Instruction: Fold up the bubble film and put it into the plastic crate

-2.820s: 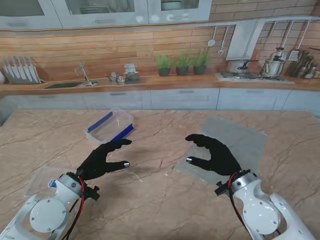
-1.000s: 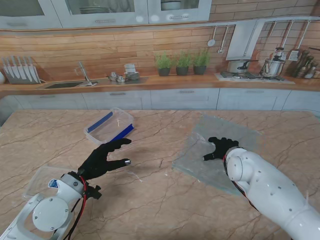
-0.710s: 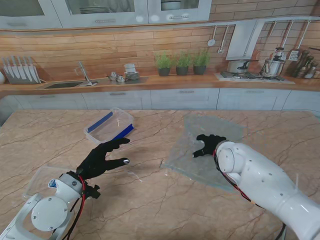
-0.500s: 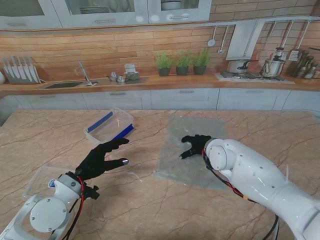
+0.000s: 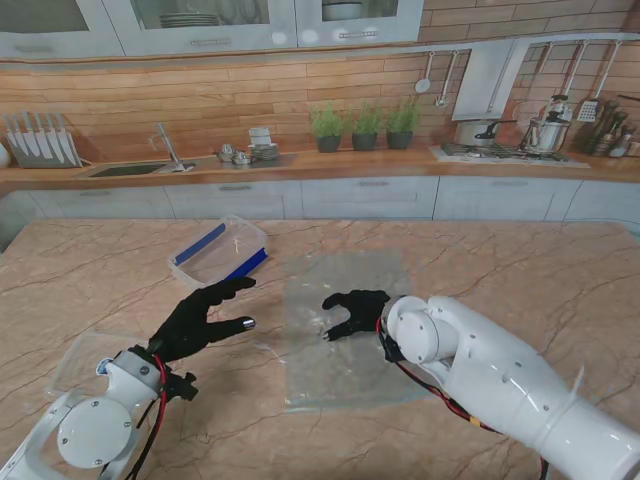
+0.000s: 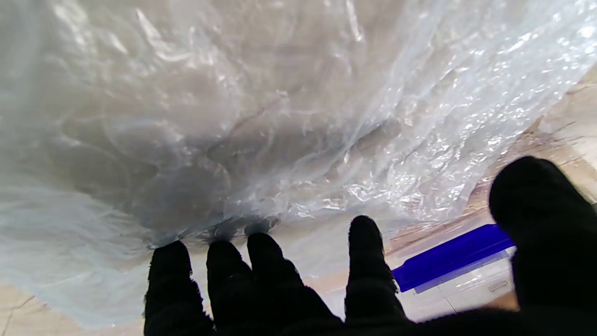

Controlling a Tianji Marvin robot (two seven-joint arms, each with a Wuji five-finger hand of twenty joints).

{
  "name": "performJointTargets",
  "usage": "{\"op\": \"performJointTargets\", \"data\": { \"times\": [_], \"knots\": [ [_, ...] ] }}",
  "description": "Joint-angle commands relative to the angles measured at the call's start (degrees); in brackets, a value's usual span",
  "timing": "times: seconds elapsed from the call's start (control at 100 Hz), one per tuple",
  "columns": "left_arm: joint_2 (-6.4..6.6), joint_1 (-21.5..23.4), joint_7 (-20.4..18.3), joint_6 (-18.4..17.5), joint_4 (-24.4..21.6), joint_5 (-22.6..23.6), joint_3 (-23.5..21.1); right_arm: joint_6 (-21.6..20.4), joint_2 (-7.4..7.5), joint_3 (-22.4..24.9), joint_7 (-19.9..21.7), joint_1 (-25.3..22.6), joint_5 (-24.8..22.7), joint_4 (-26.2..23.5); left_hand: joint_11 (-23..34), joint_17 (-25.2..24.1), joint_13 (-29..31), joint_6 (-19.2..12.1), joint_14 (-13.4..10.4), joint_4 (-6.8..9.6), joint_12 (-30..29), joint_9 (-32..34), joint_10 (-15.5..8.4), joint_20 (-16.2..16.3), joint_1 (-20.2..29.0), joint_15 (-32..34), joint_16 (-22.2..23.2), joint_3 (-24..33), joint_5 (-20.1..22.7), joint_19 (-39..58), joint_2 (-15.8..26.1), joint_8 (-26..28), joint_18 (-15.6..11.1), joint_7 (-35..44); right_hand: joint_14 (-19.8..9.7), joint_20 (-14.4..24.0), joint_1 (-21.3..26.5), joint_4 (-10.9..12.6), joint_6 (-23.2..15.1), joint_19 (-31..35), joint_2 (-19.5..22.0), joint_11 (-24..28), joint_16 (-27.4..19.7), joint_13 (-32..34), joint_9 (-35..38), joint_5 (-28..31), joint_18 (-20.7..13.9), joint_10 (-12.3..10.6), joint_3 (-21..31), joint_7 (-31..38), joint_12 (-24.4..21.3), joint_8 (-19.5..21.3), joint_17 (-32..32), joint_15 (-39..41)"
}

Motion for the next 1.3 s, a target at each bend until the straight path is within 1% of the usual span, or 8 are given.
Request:
{"op": "performJointTargets", "data": {
  "times": [0.0,0.27,0.44,0.6,0.73,0.84,1.05,1.29],
  "knots": [
    [-0.17,0.42,-0.51,0.24,-0.47,-0.58,0.20,-0.29,0.26,-0.73,1.46,-2.77,-0.23,-0.15,-0.69,-0.21,0.83,-1.25,0.15,1.21,-0.31,0.73,-0.53,0.82,-0.24,-0.32,0.20,-1.18,0.51,0.48,1.40,-0.07,0.51,-1.06,-6.09,3.22,-1.85,-1.13,-0.44,8.89,1.51,6.71,3.11,4.88,4.12,0.04,0.48,-6.78,-1.31,0.80,2.99,-0.77,4.17,6.64],
    [-0.20,0.58,-0.48,0.22,-0.64,-0.84,0.22,3.68,1.81,4.01,3.00,-7.71,-5.77,-6.35,-0.70,-0.19,0.85,-1.29,0.17,1.20,-0.31,0.79,-0.54,0.93,-0.33,-0.29,0.22,-1.24,0.58,0.43,1.67,-0.07,0.46,-1.08,-4.77,3.55,-1.79,-1.02,0.28,9.80,2.51,7.85,3.73,5.91,4.97,0.40,1.20,-5.83,-1.91,0.67,3.50,-0.99,5.52,7.80],
    [-0.19,0.59,-0.66,0.26,-0.72,-1.22,0.28,3.88,2.20,7.10,3.30,-10.02,-7.83,-8.48,-0.70,-0.16,0.86,-1.31,0.18,1.19,-0.31,0.87,-0.47,0.98,-0.32,-0.28,0.22,-1.27,0.63,0.42,1.71,-0.08,0.43,-1.13,-4.70,3.59,-1.48,-0.97,0.43,9.93,2.70,8.26,3.90,5.79,5.01,0.44,0.96,-5.71,-2.16,0.51,3.69,-1.08,5.49,8.16],
    [-0.17,0.63,-0.76,0.49,-0.81,-1.21,0.32,6.88,2.25,8.68,4.01,-11.52,-7.21,-11.20,-0.74,-0.18,0.81,-1.30,0.19,1.20,-0.32,0.79,-0.52,1.02,-0.34,-0.27,0.22,-1.27,0.63,0.38,1.86,-0.07,0.39,-1.16,-4.02,3.76,-0.80,-0.91,0.98,10.37,3.81,8.71,4.13,6.12,5.22,0.38,1.07,-5.02,-2.44,0.35,3.88,-1.15,6.13,8.72],
    [-0.19,0.76,-0.69,0.53,-0.89,-1.18,0.24,11.09,2.63,8.25,6.10,-11.76,-6.50,-13.38,-0.75,-0.21,0.81,-1.36,0.17,1.20,-0.32,0.79,-0.56,1.04,-0.35,-0.27,0.22,-1.30,0.66,0.36,1.85,-0.07,0.56,-1.18,-2.67,4.34,1.35,-0.65,1.87,11.55,5.49,10.03,5.05,7.35,5.57,0.37,0.96,-3.98,-4.55,0.13,4.45,-1.18,7.67,10.66],
    [-0.20,0.80,-0.63,0.46,-0.91,-1.18,0.21,12.76,2.84,7.68,7.09,-11.65,-6.03,-14.11,-0.77,-0.20,0.76,-1.31,0.20,1.20,-0.32,0.78,-0.53,1.07,-0.41,-0.31,0.20,-1.31,0.66,0.36,1.95,-0.07,0.41,-1.21,-2.10,4.62,1.87,-0.49,2.23,12.06,5.94,10.71,5.60,7.85,5.68,0.25,1.27,-3.63,-5.03,0.08,4.74,-1.15,8.33,11.71],
    [-0.15,0.75,-0.88,0.59,-0.92,-1.27,0.31,12.55,2.55,8.08,6.17,-12.04,-5.30,-14.20,-0.77,-0.16,0.74,-1.31,0.17,1.20,-0.31,0.78,-0.52,1.12,-0.40,-0.32,0.20,-1.30,0.64,0.37,2.02,-0.06,0.35,-1.24,-2.16,4.80,2.40,-0.33,2.46,12.20,6.03,11.32,5.89,7.15,5.72,0.31,0.55,-3.47,-5.68,0.05,4.97,-1.10,8.10,12.34],
    [-0.14,0.65,-0.98,0.74,-0.88,-1.37,0.42,10.34,2.21,9.87,3.59,-13.51,-8.97,-15.89,-0.79,-0.19,0.72,-1.23,0.26,1.20,-0.31,0.81,-0.42,0.99,-0.39,-0.23,0.24,-1.31,0.68,0.21,2.02,-0.06,0.13,-1.25,-2.35,4.95,2.37,-0.23,2.84,12.28,6.10,12.12,5.97,7.03,6.24,0.74,-0.20,-3.05,-5.87,0.35,5.28,-0.98,7.98,12.79]
  ]
}}
